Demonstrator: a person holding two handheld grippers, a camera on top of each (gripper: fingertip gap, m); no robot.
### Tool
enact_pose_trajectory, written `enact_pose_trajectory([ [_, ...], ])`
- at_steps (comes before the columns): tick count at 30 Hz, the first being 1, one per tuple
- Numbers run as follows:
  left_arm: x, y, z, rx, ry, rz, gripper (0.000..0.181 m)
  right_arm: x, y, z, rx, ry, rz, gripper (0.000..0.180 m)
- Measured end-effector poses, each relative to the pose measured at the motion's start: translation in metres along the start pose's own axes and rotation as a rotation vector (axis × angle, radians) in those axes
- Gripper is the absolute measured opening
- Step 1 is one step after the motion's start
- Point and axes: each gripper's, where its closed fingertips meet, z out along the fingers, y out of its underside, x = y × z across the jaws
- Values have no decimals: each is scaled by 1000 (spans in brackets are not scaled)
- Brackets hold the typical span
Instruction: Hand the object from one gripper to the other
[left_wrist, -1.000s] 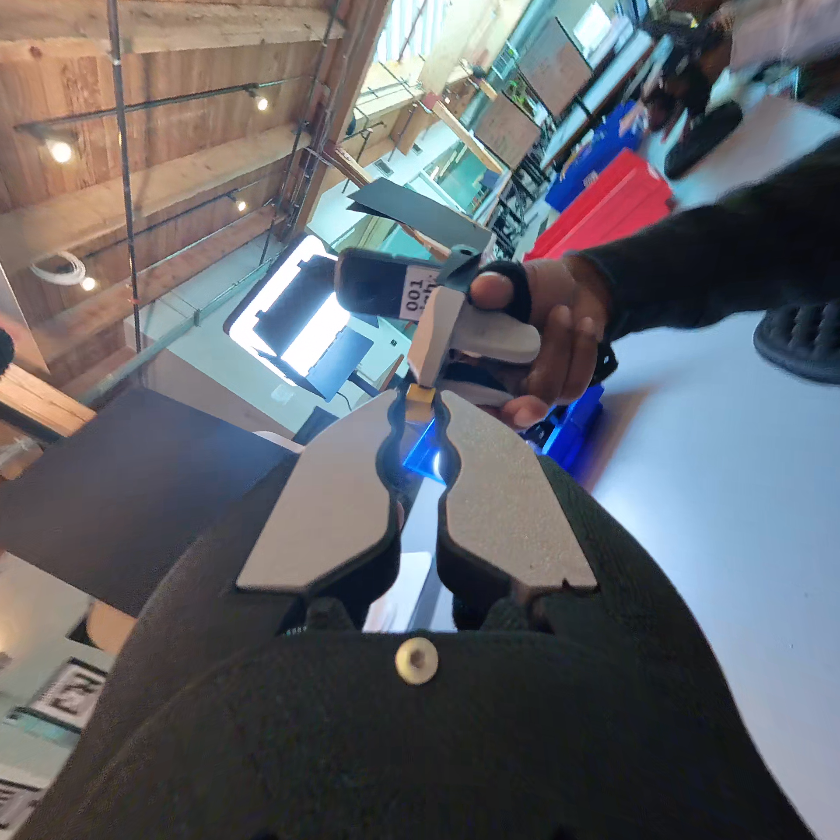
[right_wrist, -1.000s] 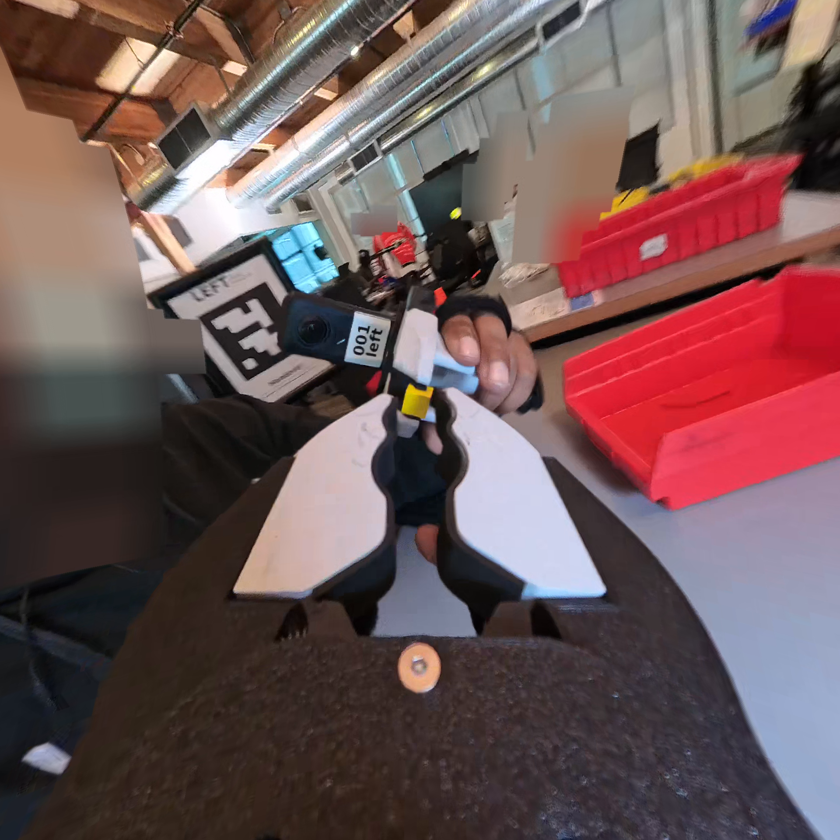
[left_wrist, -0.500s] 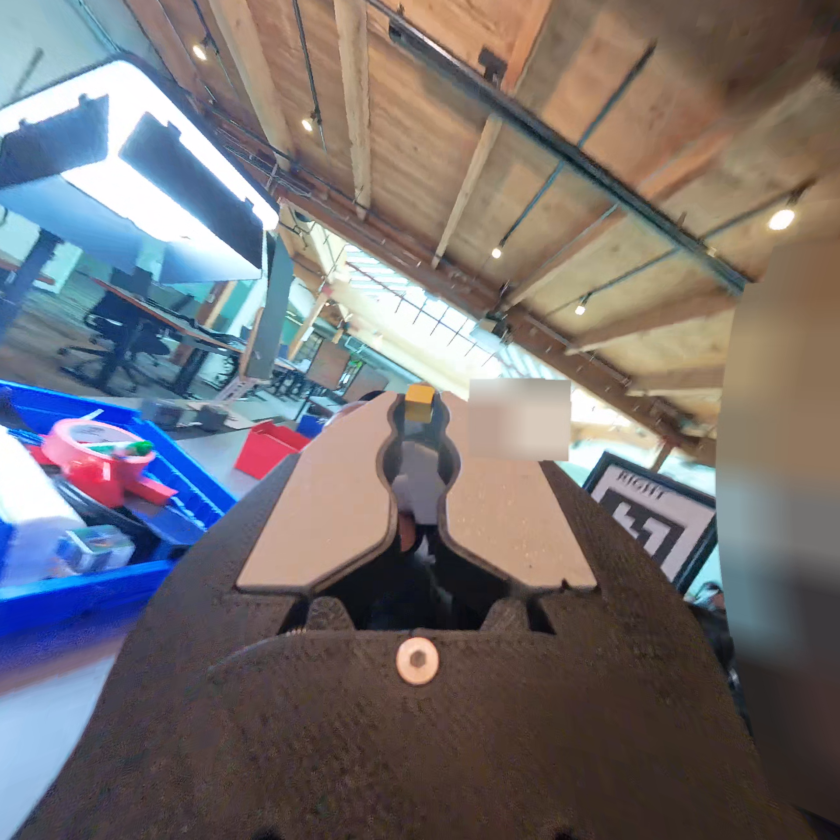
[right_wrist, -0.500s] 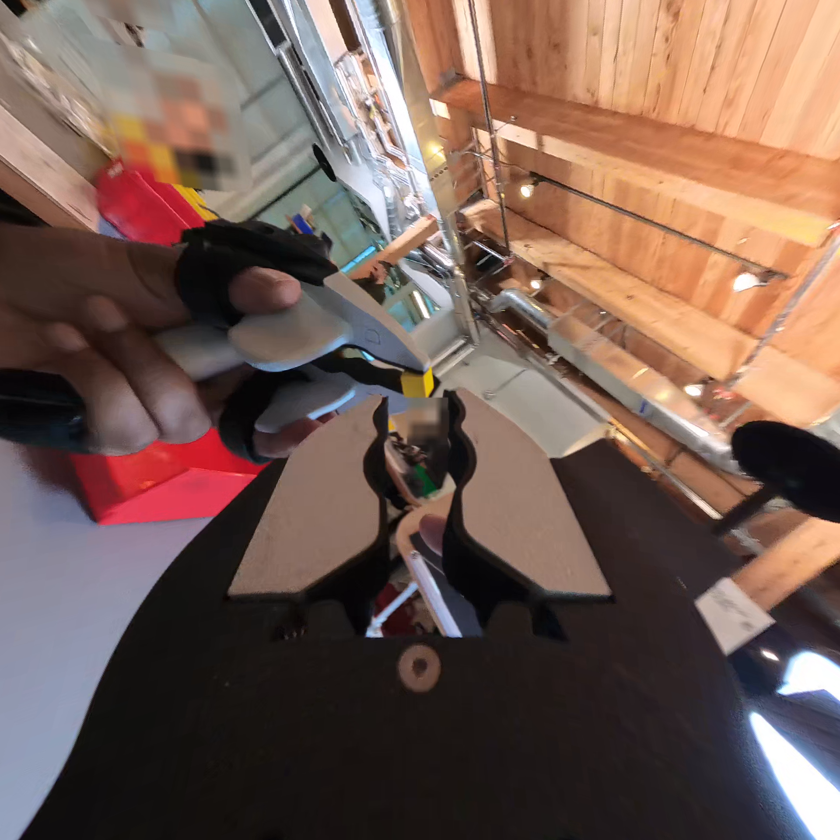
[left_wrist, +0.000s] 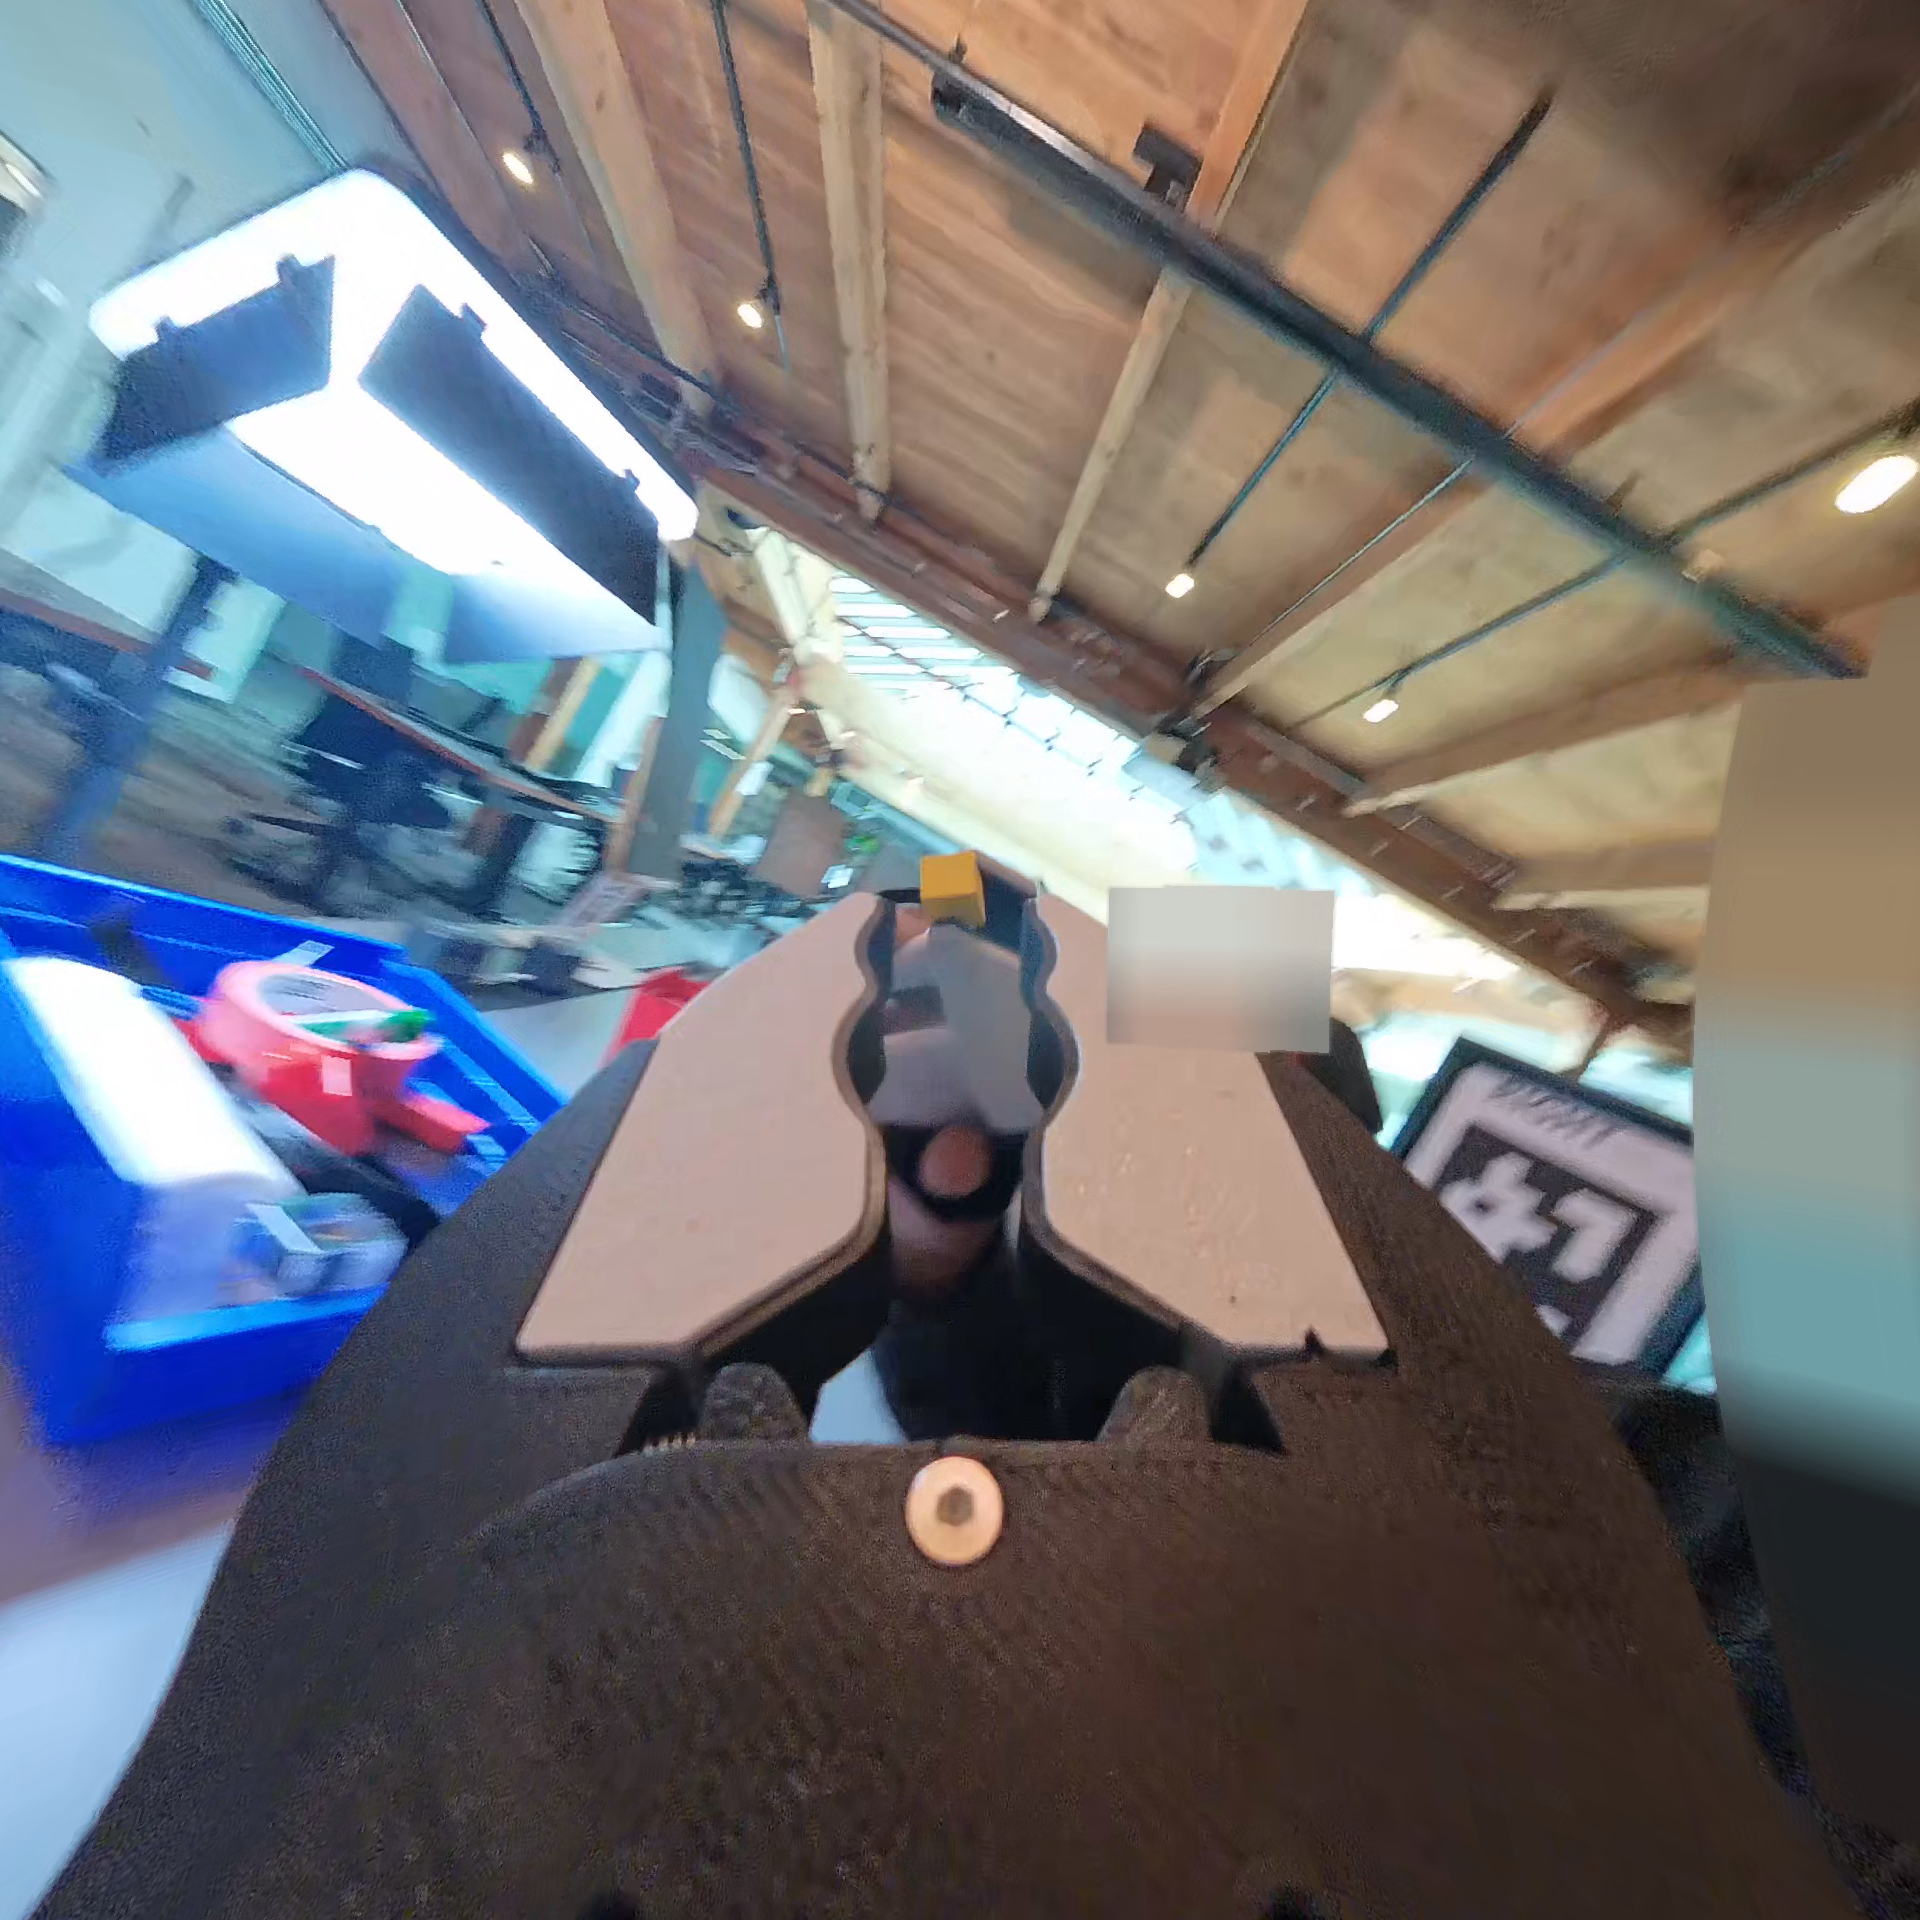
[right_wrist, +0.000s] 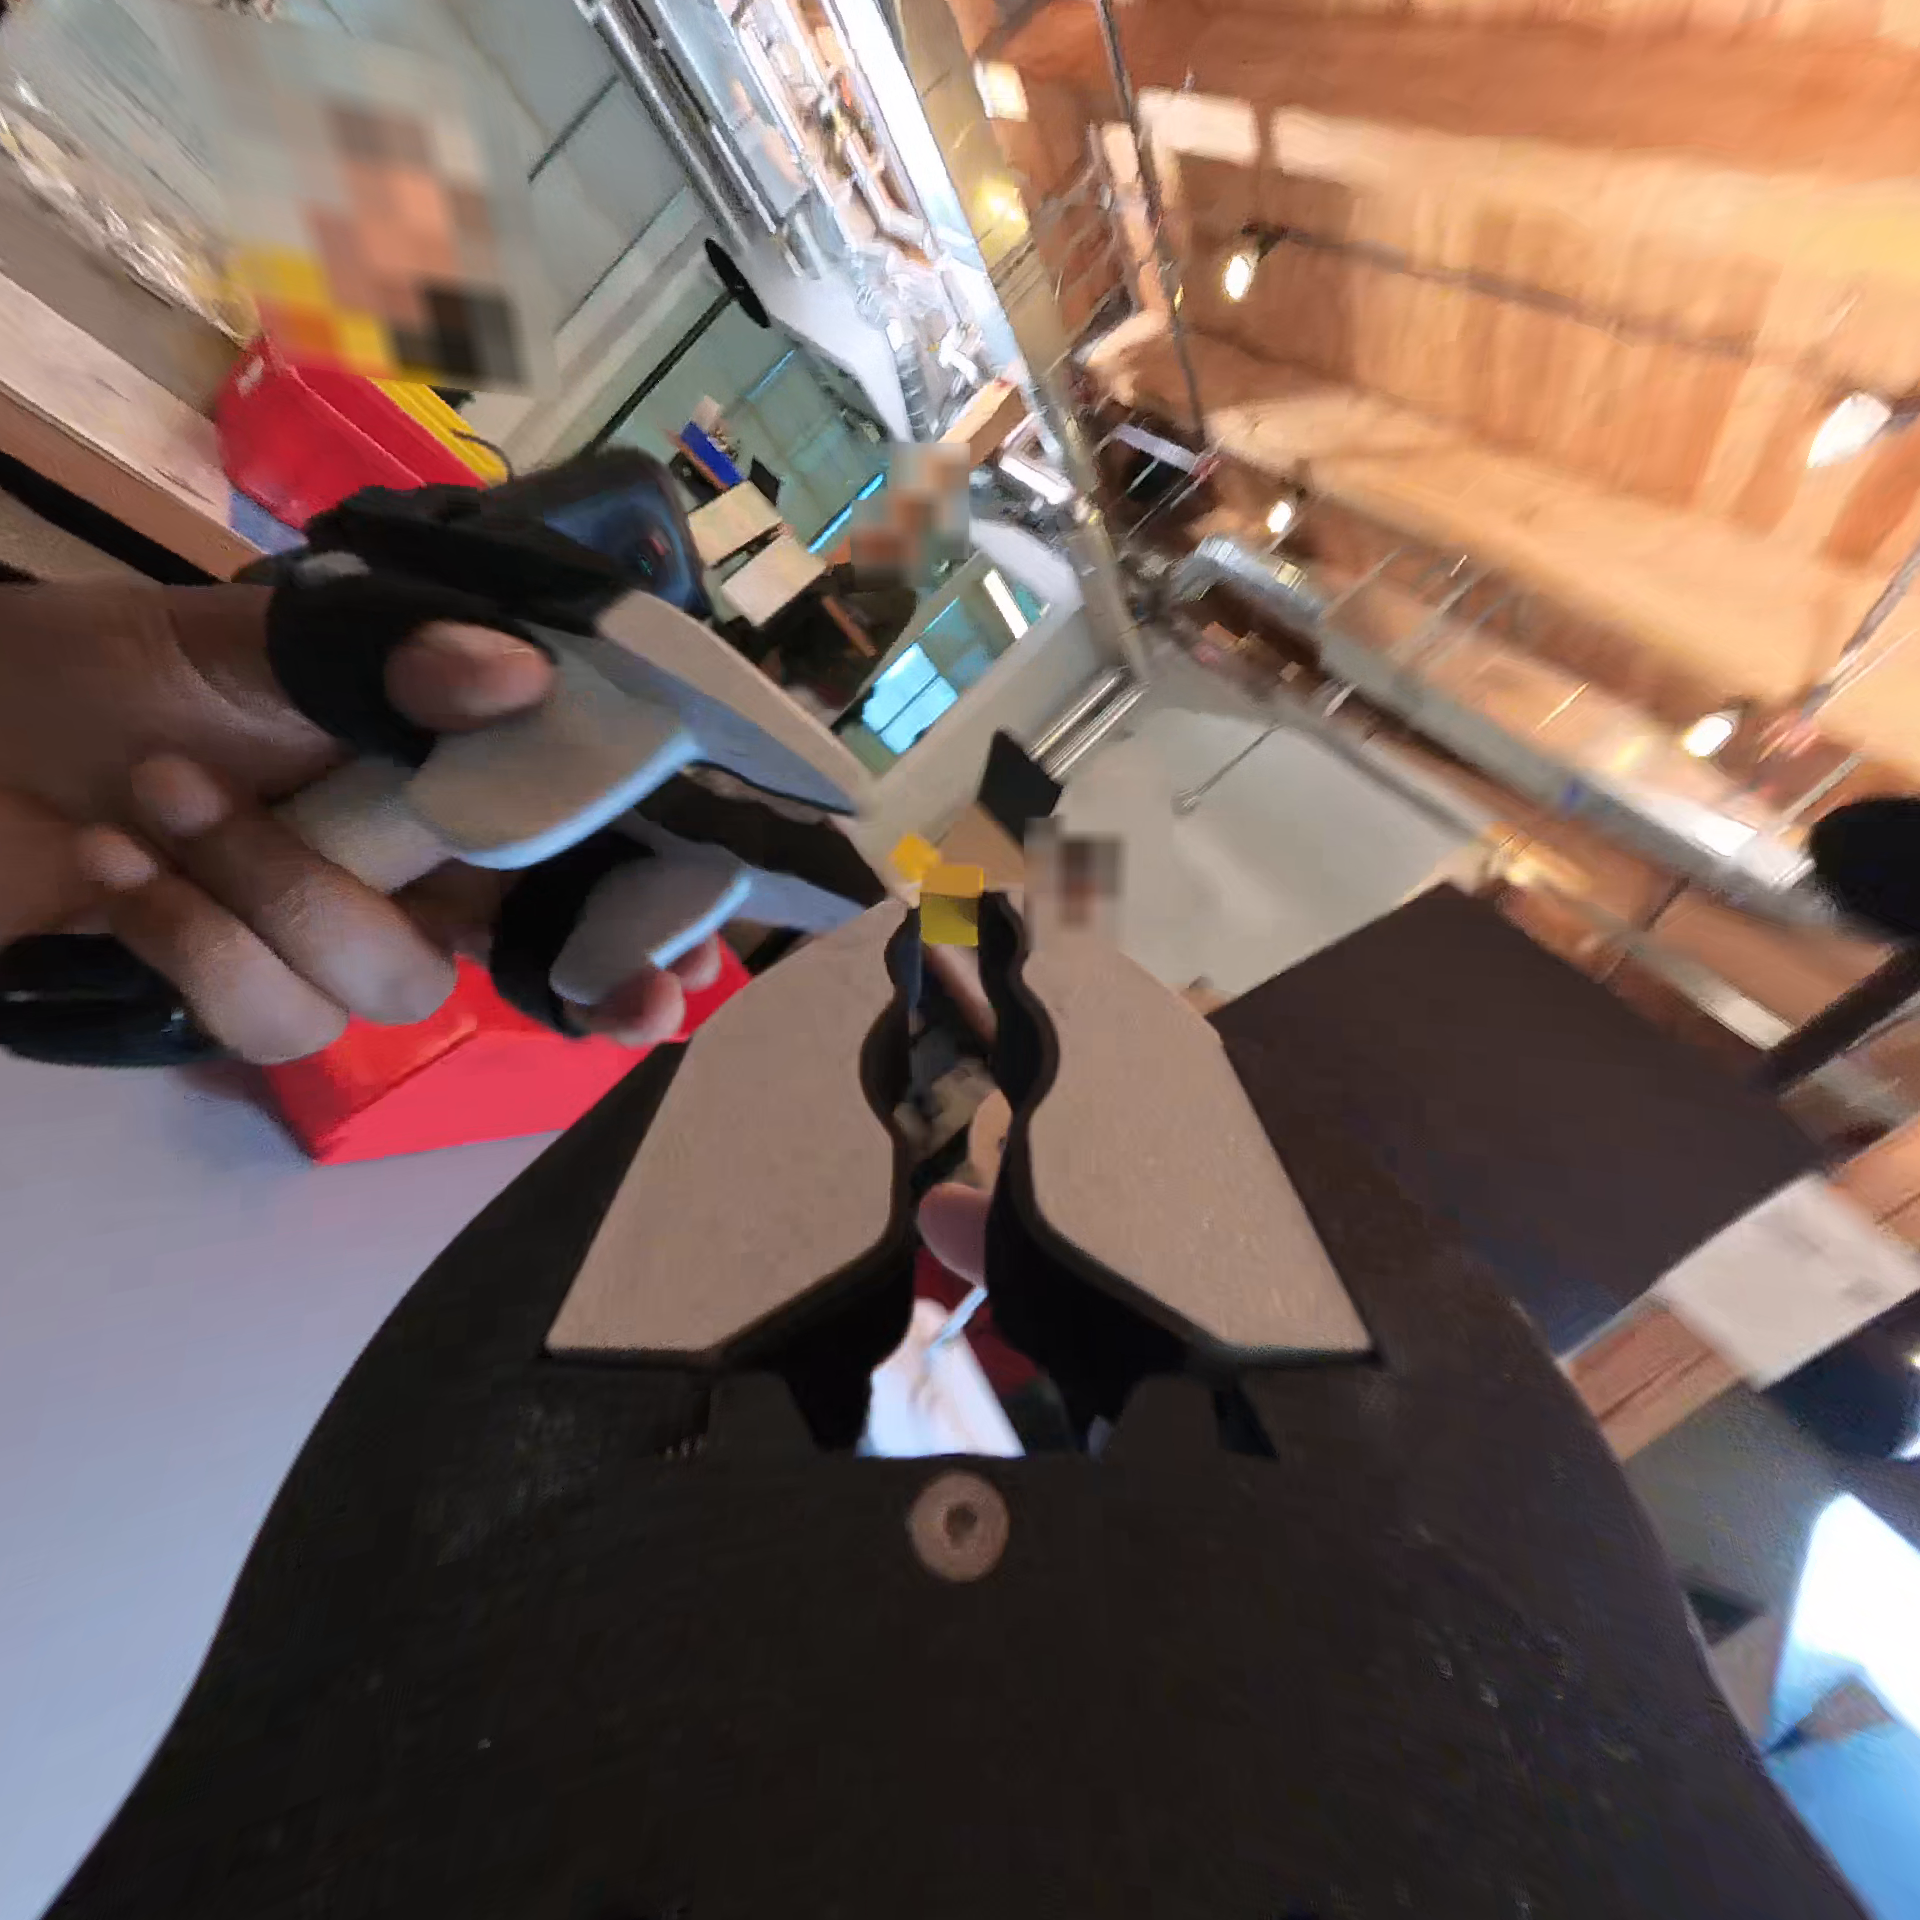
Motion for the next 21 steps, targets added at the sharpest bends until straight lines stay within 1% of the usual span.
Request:
enact_pose_trajectory([
  [1, -3, -5, -3, -11, -32, 78, 24, 10, 9, -3, -47, -25, 65, 10],
  [3, -7, -20, -10, -17, -101, 234, 25, 31, 39, -13, -201, -59, 169, 11],
  [6, -22, -45, -28, -54, -287, 509, 24, 58, 106, -41, -492, -64, 311, 11],
  [9, -40, -68, -49, -132, -515, 766, 23, 55, 184, -81, -839, -123, 452, 11],
  [11, -45, -80, -60, -177, -605, 875, 25, 42, 223, -101, -999, -167, 527, 11],
  [13, -51, -88, -70, -225, -679, 948, 27, 26, 252, -110, -1096, -212, 606, 11],
  [15, -58, -98, -82, -270, -757, 1009, 29, 10, 270, -109, -1126, -247, 627, 11],
  [18, -75, -112, -107, -357, -887, 1070, 29, -12, 283, -100, -1146, -297, 636, 11],
  [21, -99, -125, -141, -472, -1051, 1101, 30, -22, 293, -97, -1183, -298, 584, 11],
])
